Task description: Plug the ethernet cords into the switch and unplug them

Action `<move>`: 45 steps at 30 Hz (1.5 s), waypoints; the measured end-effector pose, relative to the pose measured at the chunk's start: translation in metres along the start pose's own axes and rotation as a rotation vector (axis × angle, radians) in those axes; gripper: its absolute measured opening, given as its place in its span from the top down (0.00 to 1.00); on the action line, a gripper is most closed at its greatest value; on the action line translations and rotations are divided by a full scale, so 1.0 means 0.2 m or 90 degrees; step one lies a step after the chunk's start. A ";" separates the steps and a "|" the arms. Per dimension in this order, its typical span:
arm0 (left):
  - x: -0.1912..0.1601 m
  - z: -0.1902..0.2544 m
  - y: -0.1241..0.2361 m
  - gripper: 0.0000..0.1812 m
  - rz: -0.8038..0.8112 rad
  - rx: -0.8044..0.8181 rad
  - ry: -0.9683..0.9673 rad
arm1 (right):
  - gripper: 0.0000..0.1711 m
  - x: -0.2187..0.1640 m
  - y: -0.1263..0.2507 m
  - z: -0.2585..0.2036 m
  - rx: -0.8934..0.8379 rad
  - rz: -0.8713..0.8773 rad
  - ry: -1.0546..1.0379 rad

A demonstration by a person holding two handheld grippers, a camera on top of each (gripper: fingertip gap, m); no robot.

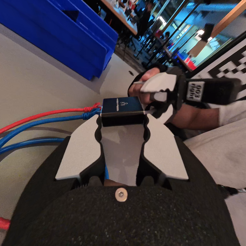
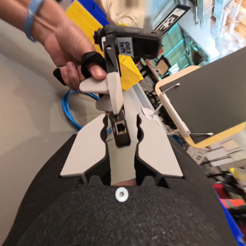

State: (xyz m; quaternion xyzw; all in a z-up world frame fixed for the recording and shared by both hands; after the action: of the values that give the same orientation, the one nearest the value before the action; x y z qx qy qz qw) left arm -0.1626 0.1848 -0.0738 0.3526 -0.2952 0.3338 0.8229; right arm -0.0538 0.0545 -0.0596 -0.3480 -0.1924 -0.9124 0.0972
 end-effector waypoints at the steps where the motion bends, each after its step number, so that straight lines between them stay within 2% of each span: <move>1: 0.00 -0.01 0.04 0.67 0.010 -0.025 0.010 | 0.73 -0.01 0.02 0.03 0.026 0.010 -0.035; 2: 0.00 -0.02 0.07 0.67 0.021 -0.049 0.019 | 0.70 -0.02 0.04 0.05 0.052 0.011 -0.064; 4: 0.00 -0.02 0.12 0.67 0.033 -0.097 0.030 | 0.70 -0.05 0.04 0.07 0.061 0.006 -0.072; 10: -0.06 0.02 0.07 0.67 -0.013 -0.210 0.019 | 0.85 0.03 0.00 -0.04 0.054 0.034 0.041; 16: -0.07 0.02 0.05 0.66 -0.030 -0.211 0.034 | 0.85 0.02 0.00 -0.07 0.071 0.020 0.056; 19: -0.01 0.00 0.08 0.67 0.014 -0.140 0.045 | 0.85 0.01 -0.04 -0.03 0.016 -0.038 0.080; 23: 0.09 0.06 0.23 0.68 0.098 0.050 0.014 | 0.85 -0.06 -0.18 0.11 -0.076 -0.127 0.141; 25: 0.07 0.14 0.32 0.68 0.134 0.139 -0.005 | 0.85 -0.11 -0.26 0.23 -0.157 -0.193 0.157; 27: -0.05 0.22 0.38 0.70 0.145 0.205 0.001 | 0.85 -0.12 -0.32 0.33 -0.178 -0.224 0.153; 29: -0.24 0.28 0.41 0.72 0.126 0.250 0.022 | 0.85 -0.12 -0.37 0.36 -0.161 -0.210 0.145; 34: -0.76 0.41 0.43 0.73 0.141 0.381 0.087 | 0.86 -0.24 -0.55 0.23 -0.104 -0.186 0.168; 36: -0.84 0.45 0.46 0.73 0.117 0.429 0.091 | 0.86 -0.28 -0.58 0.19 -0.119 -0.161 0.160; 38: -0.86 0.48 0.51 0.73 0.122 0.487 0.060 | 0.86 -0.30 -0.58 0.16 -0.144 -0.131 0.137; 41: -0.80 0.48 0.64 0.73 0.137 0.502 0.033 | 0.86 -0.30 -0.54 0.15 -0.169 -0.082 0.151; 43: -0.70 0.45 0.79 0.71 0.094 0.505 0.016 | 0.86 -0.29 -0.52 0.16 -0.156 -0.047 0.110; 45: -0.54 0.38 0.98 0.70 0.035 0.568 -0.023 | 0.86 -0.29 -0.50 0.18 -0.178 -0.033 0.103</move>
State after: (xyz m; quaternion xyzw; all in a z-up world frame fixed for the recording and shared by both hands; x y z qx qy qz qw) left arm -0.3950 0.1916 -0.0335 0.6706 -0.1459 0.4443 0.5759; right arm -0.0216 0.1630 -0.1022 -0.2787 -0.0639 -0.9574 0.0394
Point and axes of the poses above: each gripper's, where its closed fingertips meet, y back along the fingers, x out of its top, z = x × y across the jaws, the point moved 9 cm from there along y, back along the fingers, and after that the axes turned 10 degrees about -z, right-handed, at the moved point
